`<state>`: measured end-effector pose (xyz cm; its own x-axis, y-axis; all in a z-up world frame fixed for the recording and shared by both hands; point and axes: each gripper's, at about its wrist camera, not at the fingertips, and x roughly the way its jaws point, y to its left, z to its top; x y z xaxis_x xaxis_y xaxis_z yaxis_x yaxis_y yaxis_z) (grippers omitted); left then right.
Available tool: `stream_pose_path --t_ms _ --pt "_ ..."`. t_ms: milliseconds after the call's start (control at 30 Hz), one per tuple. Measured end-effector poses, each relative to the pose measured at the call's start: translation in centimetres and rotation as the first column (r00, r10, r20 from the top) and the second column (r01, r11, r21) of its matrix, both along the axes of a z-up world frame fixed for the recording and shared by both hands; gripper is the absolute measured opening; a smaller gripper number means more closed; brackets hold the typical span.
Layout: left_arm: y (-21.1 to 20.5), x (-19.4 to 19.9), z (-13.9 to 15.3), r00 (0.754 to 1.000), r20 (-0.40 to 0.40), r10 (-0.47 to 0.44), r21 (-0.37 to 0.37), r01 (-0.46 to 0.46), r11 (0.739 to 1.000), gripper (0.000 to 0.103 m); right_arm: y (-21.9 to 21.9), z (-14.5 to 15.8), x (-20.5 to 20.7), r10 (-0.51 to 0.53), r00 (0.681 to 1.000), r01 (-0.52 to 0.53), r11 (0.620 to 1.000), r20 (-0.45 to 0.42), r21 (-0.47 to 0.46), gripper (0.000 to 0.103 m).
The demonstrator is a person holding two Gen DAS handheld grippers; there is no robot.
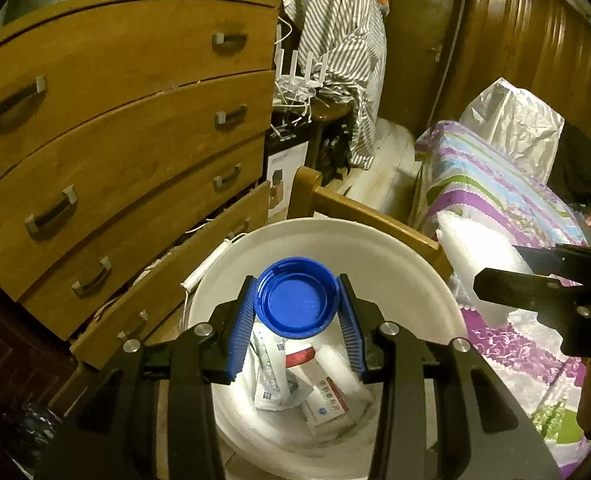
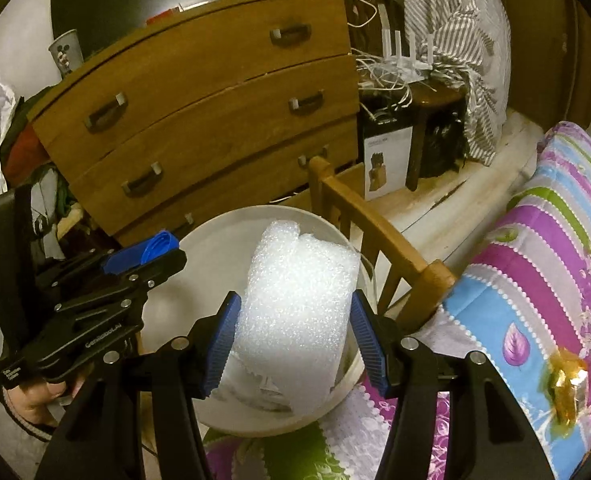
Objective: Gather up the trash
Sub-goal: 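Open both tools to drop the blue cap and foam block into the bin, then move both tools back over the cluttered bedspread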
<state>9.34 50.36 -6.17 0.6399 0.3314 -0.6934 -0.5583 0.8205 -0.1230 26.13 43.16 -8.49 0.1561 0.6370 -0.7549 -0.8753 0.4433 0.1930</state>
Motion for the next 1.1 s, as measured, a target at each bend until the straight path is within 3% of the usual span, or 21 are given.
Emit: stream_pose_path --t_ms 367,467,500,900,1100 --pt "0.4 0.4 -0.8 1.0 -0.008 -0.002 -0.012 0.002 1.0 0.04 0.4 -0.9 0.4 0.004 1.0 -0.004 1.0 -0.012 -0.006 0.06" --pt "0.5 0.4 -0.9 1.0 -0.017 0.012 0.004 -0.011 1.0 0.073 0.0 -0.7 0.7 -0.007 1.0 0.007 1.0 -0.021 0.011 0.074" --pt "0.6 0.3 -0.9 1.0 -0.017 0.021 0.016 -0.021 1.0 0.078 -0.4 -0.6 0.9 -0.017 1.0 0.017 1.0 -0.025 0.022 0.074" --pt "0.6 -1.0 -1.0 0.999 -0.016 0.03 0.004 -0.03 1.0 0.078 -3.8 0.0 0.9 -0.056 0.997 0.06 0.995 -0.05 0.074 0.074" --pt "-1.4 -1.6 -0.1 1.0 0.002 0.001 0.012 -0.001 1.0 0.078 -7.8 1.1 -1.5 -0.085 0.996 0.084 0.989 0.001 0.125 0.074"
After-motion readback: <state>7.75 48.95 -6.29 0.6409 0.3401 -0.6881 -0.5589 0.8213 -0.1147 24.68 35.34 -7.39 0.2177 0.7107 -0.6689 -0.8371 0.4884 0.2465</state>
